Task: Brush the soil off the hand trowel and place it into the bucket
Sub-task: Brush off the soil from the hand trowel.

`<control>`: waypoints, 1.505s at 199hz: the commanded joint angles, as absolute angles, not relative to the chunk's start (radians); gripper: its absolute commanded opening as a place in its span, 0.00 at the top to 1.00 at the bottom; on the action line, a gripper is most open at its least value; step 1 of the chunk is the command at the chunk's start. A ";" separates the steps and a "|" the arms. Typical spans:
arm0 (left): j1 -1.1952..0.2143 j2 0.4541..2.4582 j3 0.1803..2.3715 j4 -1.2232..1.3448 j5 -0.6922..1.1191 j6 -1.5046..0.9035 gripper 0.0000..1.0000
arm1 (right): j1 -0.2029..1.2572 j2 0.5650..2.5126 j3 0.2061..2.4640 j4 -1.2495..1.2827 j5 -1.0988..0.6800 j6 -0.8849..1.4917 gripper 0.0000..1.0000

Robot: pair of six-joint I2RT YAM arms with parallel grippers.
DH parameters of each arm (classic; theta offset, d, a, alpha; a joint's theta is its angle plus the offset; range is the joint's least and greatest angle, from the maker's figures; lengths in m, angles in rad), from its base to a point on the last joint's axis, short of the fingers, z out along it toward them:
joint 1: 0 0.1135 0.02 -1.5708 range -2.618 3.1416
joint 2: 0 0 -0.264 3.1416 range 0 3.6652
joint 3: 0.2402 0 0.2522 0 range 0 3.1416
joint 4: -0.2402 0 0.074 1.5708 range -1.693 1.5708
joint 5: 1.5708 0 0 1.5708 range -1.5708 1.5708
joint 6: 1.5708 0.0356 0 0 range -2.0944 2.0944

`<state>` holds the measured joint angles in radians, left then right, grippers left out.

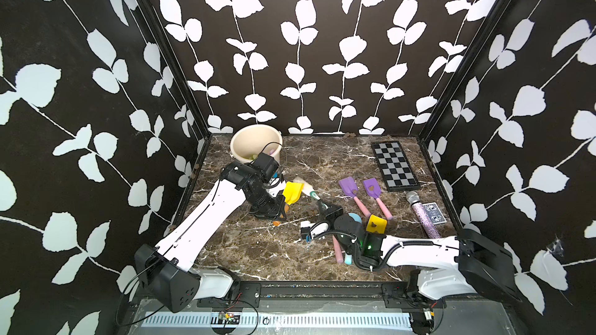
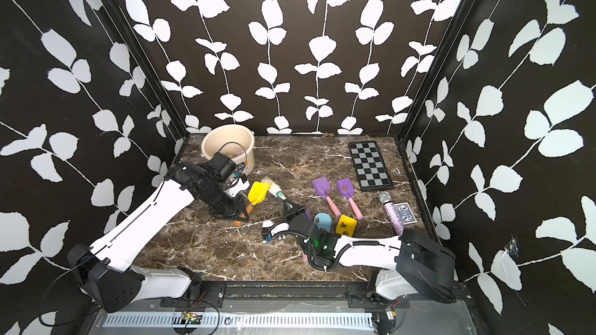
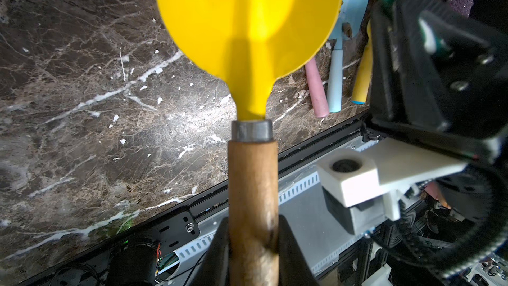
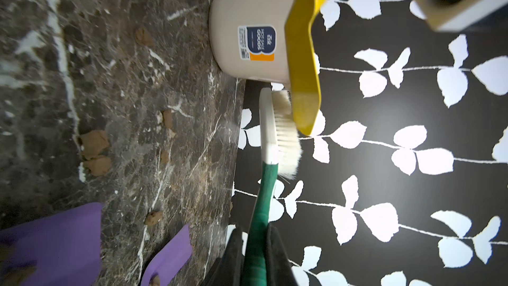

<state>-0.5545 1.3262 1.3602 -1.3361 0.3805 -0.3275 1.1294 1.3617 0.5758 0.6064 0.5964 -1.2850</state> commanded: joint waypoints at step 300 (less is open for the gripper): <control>-0.556 1.293 1.169 -1.114 0.207 -0.229 1.00 | 0.631 1.344 0.820 0.174 -0.471 0.796 1.00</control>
<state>-0.5549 1.3109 1.1595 -1.1141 0.2127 -0.2501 0.6777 1.3830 0.8360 0.1825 -0.5255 0.7361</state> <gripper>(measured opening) 0.236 0.125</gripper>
